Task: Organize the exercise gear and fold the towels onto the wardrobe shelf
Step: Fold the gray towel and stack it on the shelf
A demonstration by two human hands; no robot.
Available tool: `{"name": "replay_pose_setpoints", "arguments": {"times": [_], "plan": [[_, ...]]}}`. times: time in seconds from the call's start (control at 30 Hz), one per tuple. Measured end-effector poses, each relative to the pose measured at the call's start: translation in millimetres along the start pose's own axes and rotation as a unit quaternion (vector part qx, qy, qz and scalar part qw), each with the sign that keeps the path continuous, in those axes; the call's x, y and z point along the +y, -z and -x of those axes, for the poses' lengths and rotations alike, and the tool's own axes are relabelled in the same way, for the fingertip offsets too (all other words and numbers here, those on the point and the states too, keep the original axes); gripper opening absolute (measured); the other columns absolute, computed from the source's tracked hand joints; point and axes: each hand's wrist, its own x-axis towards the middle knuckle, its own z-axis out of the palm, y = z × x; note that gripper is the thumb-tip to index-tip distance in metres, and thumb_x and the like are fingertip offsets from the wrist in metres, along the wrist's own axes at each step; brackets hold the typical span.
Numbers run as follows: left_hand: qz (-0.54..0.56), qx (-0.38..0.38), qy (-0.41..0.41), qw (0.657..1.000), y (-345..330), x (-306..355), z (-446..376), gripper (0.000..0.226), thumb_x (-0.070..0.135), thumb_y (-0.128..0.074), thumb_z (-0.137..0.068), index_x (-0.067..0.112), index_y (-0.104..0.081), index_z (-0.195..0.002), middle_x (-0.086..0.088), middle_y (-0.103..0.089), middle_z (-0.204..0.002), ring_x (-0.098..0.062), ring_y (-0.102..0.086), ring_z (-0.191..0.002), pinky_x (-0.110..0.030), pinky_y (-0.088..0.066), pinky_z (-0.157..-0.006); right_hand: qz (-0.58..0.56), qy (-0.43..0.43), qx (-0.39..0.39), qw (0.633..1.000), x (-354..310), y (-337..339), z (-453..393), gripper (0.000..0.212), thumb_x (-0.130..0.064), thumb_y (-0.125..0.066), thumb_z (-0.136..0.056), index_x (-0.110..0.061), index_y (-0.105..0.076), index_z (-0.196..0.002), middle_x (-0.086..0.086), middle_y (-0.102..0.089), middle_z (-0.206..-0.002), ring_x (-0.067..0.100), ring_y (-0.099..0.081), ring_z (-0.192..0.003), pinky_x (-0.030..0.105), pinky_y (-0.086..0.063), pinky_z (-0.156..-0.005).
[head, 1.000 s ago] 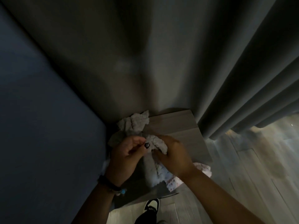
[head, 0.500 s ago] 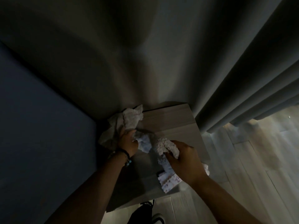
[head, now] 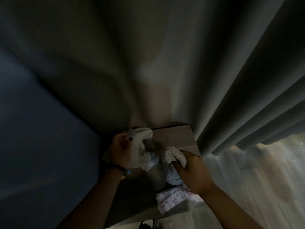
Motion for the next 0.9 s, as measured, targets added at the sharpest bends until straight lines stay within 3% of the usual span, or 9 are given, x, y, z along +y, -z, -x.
{"name": "replay_pose_setpoints", "arguments": {"times": [0.07, 0.17, 0.23, 0.33, 0.47, 0.6, 0.7, 0.8, 0.9], "plan": [[0.05, 0.016, -0.012, 0.999, 12, 18, 18, 0.023, 0.003, -0.065, -0.087, 0.005, -0.059, -0.109, 0.0, -0.062, -0.103, -0.016, -0.06, -0.088, -0.018, -0.046, -0.074, -0.019, 0.009, -0.013, 1.0, -10, 11, 0, 0.008, -0.009, -0.063, -0.09, -0.014, -0.068, -0.086, -0.016, -0.062, -0.078, -0.008, -0.06, -0.077, 0.0, -0.039, -0.066], [0.118, 0.067, -0.035, 0.99, 35, 53, 60, 0.015, 0.009, -0.068, -0.087, 0.006, -0.062, -0.1, 0.006, -0.063, -0.084, -0.005, -0.059, -0.073, -0.01, -0.048, -0.062, -0.043, 0.033, -0.018, 0.998, -23, 30, 4, 0.017, -0.015, -0.062, -0.092, -0.027, -0.061, -0.079, -0.023, -0.056, -0.074, -0.012, -0.059, -0.072, 0.003, -0.04, -0.063], [0.159, 0.097, -0.063, 0.98, 51, 76, 93, 0.009, 0.014, -0.069, -0.087, 0.01, -0.064, -0.092, 0.003, -0.068, -0.078, -0.004, -0.063, -0.069, -0.009, -0.049, -0.058, -0.05, 0.063, -0.021, 0.997, -30, 42, 8, 0.01, -0.011, -0.066, -0.088, -0.021, -0.067, -0.087, -0.022, -0.058, -0.081, -0.015, -0.058, -0.077, 0.004, -0.042, -0.069], [0.201, 0.131, -0.092, 0.966, 73, 102, 138, 0.006, 0.011, -0.068, -0.085, 0.015, -0.064, -0.087, 0.012, -0.067, -0.069, 0.006, -0.062, -0.064, -0.009, -0.047, -0.06, -0.074, 0.103, -0.022, 0.992, -49, 61, 17, 0.023, -0.007, -0.074, -0.079, -0.017, -0.067, -0.098, -0.016, -0.057, -0.094, -0.018, -0.053, -0.089, 0.003, -0.04, -0.079], [0.242, 0.15, -0.114, 0.952, 100, 117, 188, 0.023, 0.003, -0.062, -0.089, 0.024, -0.061, -0.099, -0.006, -0.066, -0.086, -0.015, -0.063, -0.082, -0.033, -0.052, -0.081, -0.16, 0.136, -0.041, 0.977, -86, 83, 31, 0.025, -0.001, -0.073, -0.079, -0.019, -0.056, -0.081, -0.014, -0.059, -0.072, -0.004, -0.058, -0.069, 0.008, -0.042, -0.062], [0.248, 0.147, -0.163, 0.944, 127, 125, 240, 0.028, -0.006, -0.053, -0.092, 0.02, -0.061, -0.096, 0.01, -0.07, -0.089, -0.007, -0.065, -0.087, -0.02, -0.052, -0.078, -0.212, 0.179, -0.14, 0.951, -136, 92, 50, 0.048, 0.008, -0.067, -0.079, -0.029, -0.055, -0.108, -0.017, -0.063, -0.099, -0.013, -0.06, -0.09, 0.004, -0.043, -0.079], [0.263, 0.143, -0.169, 0.939, 145, 121, 269, 0.021, 0.0, -0.058, -0.091, 0.02, -0.064, -0.088, 0.008, -0.071, -0.082, -0.008, -0.066, -0.079, -0.018, -0.052, -0.07, -0.149, 0.245, -0.204, 0.936, -163, 88, 66, 0.057, -0.007, -0.071, -0.079, -0.039, -0.051, -0.121, -0.019, -0.057, -0.113, -0.017, -0.054, -0.101, 0.002, -0.039, -0.087], [0.299, 0.141, -0.156, 0.931, 165, 117, 294, 0.019, -0.006, -0.051, -0.091, 0.011, -0.06, -0.089, 0.004, -0.071, -0.073, -0.007, -0.065, -0.068, -0.017, -0.052, -0.062, -0.079, 0.326, -0.241, 0.911, -185, 77, 82, 0.054, -0.02, -0.071, -0.077, -0.035, -0.057, -0.127, -0.012, -0.059, -0.117, -0.006, -0.055, -0.107, 0.01, -0.04, -0.095], [0.305, 0.151, -0.142, 0.93, 189, 108, 319, 0.021, -0.009, -0.049, -0.091, 0.008, -0.061, -0.087, 0.001, -0.07, -0.071, -0.009, -0.065, -0.066, -0.019, -0.053, -0.06, -0.084, 0.387, -0.268, 0.878, -205, 59, 100, 0.025, -0.006, -0.063, -0.079, -0.024, -0.067, -0.097, -0.015, -0.062, -0.093, 0.013, -0.06, -0.089, 0.027, -0.046, -0.086]]}}
